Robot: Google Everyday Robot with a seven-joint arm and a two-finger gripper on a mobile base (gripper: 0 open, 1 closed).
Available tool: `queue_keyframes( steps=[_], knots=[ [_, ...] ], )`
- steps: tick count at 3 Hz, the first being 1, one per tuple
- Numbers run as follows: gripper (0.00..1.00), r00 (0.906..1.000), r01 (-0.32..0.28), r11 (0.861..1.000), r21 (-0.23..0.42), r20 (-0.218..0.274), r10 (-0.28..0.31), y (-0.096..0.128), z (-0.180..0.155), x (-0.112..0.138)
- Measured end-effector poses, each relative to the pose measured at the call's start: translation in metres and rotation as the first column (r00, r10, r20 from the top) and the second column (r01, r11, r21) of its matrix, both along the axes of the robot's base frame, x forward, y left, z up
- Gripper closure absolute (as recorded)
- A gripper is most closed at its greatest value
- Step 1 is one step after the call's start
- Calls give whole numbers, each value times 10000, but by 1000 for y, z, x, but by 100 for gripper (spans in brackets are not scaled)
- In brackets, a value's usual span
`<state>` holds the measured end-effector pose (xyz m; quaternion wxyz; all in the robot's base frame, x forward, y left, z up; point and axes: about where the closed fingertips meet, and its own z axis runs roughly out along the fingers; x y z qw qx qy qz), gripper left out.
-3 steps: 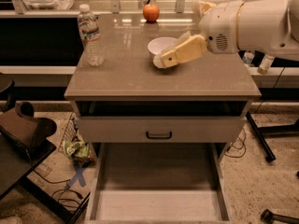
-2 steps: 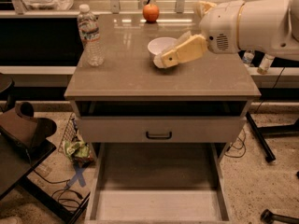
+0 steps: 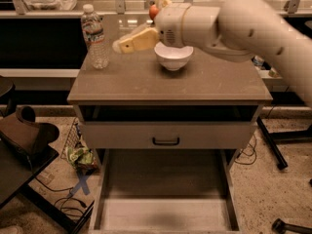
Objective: Place water bottle into middle drawer
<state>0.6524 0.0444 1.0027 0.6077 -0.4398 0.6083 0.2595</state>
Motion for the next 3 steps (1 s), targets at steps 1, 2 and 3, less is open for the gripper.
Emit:
queue_keyframes(
  steps=[1, 2, 3],
  knots=[
    [0, 9997, -249, 9957, 892, 74, 243, 45, -6, 40],
    [0, 9974, -629, 9903, 1237, -282, 668, 98, -23, 78],
    [0, 9934, -803, 9881, 1311, -714, 902, 126, -40, 97]
  ],
)
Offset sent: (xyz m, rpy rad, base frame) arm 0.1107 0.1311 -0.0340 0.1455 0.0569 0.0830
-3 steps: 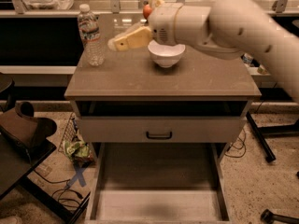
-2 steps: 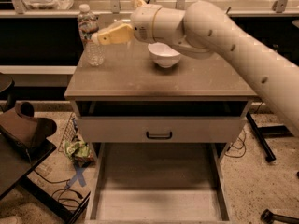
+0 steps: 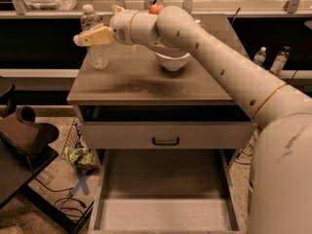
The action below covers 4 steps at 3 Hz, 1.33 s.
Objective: Place water bottle into middle drawer
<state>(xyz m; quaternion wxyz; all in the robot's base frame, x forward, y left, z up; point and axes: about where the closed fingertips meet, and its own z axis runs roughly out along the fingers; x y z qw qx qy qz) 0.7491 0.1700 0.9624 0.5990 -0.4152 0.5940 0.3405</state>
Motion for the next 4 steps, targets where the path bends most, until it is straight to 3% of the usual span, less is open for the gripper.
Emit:
queue_keyframes(
  steps=[1, 2, 3, 4],
  knots=[
    [25, 9994, -127, 9998, 132, -331, 131, 20, -17, 8],
    [49, 9994, -158, 9998, 126, -312, 162, 21, -16, 6],
    [80, 9993, -208, 9997, 131, -321, 212, 25, -16, 5],
    [100, 9991, -249, 9996, 136, -328, 253, 27, -15, 4]
  ],
)
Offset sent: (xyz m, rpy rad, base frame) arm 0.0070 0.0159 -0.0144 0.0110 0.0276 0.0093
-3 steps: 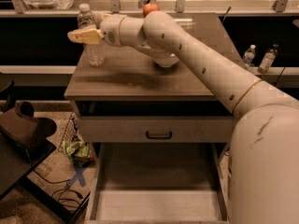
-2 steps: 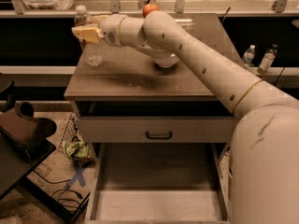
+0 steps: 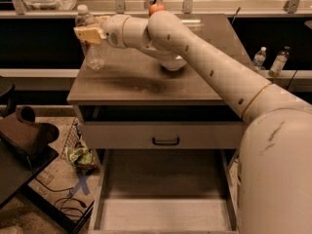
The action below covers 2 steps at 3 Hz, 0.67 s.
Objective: Place water bottle into middle drawer
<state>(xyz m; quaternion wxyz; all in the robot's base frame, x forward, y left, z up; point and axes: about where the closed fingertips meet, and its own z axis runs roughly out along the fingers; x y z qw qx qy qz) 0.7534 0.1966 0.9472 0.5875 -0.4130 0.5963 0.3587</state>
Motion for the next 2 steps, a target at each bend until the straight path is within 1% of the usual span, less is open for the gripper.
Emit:
queue_keyframes(
  steps=[1, 2],
  knots=[
    [100, 10000, 40, 9996, 293, 19, -41, -28, 28, -16],
    [100, 9997, 24, 9987, 519, 221, -35, -66, 71, -61]
  ],
)
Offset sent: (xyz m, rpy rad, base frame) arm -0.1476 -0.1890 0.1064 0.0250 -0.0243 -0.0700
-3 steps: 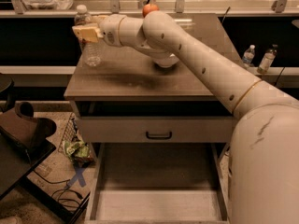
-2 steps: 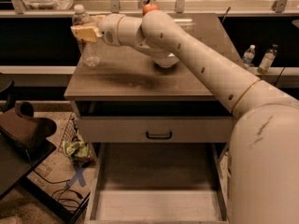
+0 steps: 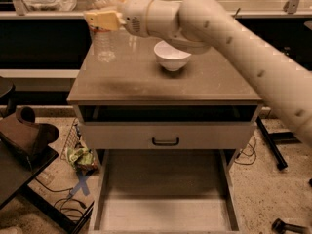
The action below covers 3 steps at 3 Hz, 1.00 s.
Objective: Place water bottle into middle drawer
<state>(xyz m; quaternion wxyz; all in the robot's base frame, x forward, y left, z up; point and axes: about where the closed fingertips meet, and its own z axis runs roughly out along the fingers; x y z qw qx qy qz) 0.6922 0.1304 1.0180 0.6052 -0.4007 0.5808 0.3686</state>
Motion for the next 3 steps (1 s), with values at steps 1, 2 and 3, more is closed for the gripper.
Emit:
queue_keyframes(
  steps=[1, 2, 3],
  knots=[
    [100, 9999, -5, 9989, -465, -117, -1, -37, 9, -70],
    [100, 9966, 286, 9887, -1472, -723, -396, -80, -20, -133],
    [100, 9841, 855, 9699, -2278, -1329, -1180, -131, -84, -173]
  ],
)
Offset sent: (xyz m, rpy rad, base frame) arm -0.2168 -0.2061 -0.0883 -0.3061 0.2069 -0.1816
